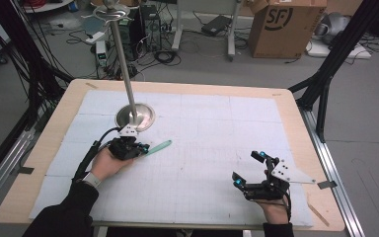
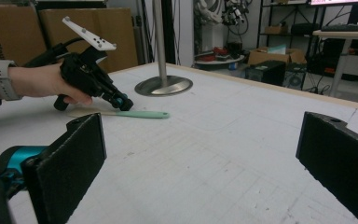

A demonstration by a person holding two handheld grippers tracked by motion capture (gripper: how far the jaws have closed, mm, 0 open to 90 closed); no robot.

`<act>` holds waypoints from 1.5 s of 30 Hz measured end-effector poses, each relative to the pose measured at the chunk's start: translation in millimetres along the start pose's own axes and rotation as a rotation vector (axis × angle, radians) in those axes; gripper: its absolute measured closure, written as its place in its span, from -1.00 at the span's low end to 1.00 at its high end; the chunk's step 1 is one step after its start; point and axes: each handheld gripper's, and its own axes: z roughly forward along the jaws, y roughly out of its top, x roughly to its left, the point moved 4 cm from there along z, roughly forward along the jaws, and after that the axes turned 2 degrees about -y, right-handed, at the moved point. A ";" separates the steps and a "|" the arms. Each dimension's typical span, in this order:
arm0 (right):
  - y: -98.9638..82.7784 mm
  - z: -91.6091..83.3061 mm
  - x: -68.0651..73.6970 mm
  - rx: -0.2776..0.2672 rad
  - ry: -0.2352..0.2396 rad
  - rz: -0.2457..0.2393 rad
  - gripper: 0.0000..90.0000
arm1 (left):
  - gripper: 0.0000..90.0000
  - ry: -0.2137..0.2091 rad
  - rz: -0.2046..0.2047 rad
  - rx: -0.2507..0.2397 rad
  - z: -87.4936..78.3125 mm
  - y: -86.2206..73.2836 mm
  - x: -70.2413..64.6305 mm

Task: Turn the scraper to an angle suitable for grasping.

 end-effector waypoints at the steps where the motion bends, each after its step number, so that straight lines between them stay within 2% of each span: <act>1: -0.4 -0.3 0.1 0.003 0.000 0.003 -0.99 | 1.00 -0.002 -0.001 -0.003 -0.4 -0.6 -1.7; 4: -1.4 -0.6 -0.5 0.006 -0.003 0.000 -0.99 | 1.00 -0.022 0.019 0.008 -4.2 -4.0 -7.9; 6: -1.6 -1.0 0.0 0.002 0.003 0.008 -0.99 | 1.00 -0.037 0.041 0.032 -7.3 -5.3 -14.1; 9: -1.6 -1.2 0.4 0.004 0.002 0.006 -0.99 | 1.00 -0.042 0.060 0.044 -9.0 -6.4 -19.1; 12: -1.3 -1.8 1.1 0.003 0.004 0.010 -0.99 | 1.00 -0.050 0.095 0.063 -13.9 -10.3 -28.2; 16: -0.5 -2.4 1.0 -0.003 0.008 0.016 -0.99 | 1.00 -0.073 0.115 0.051 -18.7 -16.1 -33.0; 18: -0.3 -2.5 1.2 -0.005 0.010 0.019 -0.99 | 1.00 -0.069 0.146 0.041 -23.1 -21.4 -37.6; 19: 0.3 -2.6 0.8 -0.008 0.010 0.012 -0.99 | 1.00 -0.075 0.148 0.042 -25.0 -23.3 -39.5; 21: 0.4 -2.7 0.8 -0.010 0.010 0.014 -0.99 | 1.00 -0.076 0.156 0.060 -28.3 -24.9 -43.8; 25: 0.6 -2.2 0.9 -0.011 0.013 0.012 -0.99 | 1.00 -0.059 0.223 0.101 -33.9 -27.6 -54.0; 27: 0.2 -2.0 0.9 -0.007 0.011 0.016 -0.99 | 1.00 -0.057 0.240 0.097 -36.4 -30.5 -57.7; 30: -0.2 -1.5 0.7 -0.005 0.011 0.013 -0.99 | 1.00 -0.091 0.196 0.059 -39.1 -36.0 -57.4; 33: -1.1 0.0 1.7 0.002 0.014 0.017 -0.99 | 1.00 -0.110 0.166 0.045 -39.4 -36.5 -54.5; 34: -1.1 0.8 1.8 0.001 0.013 0.016 -0.99 | 1.00 -0.111 0.162 0.044 -39.5 -36.1 -53.8; 36: -1.0 2.2 2.4 0.002 0.018 0.012 -0.99 | 1.00 -0.087 0.157 0.018 -42.1 -33.5 -52.3; 39: -1.1 3.9 2.3 0.005 0.020 0.012 -0.99 | 1.00 -0.100 0.132 -0.040 -51.3 -28.7 -50.1; 43: -1.4 6.0 1.6 0.011 0.022 0.013 -0.99 | 0.99 -0.126 0.125 -0.078 -65.7 -25.9 -50.0; 45: -1.2 6.2 1.7 0.011 0.023 0.012 -0.99 | 0.99 -0.140 0.140 -0.082 -71.6 -24.9 -52.7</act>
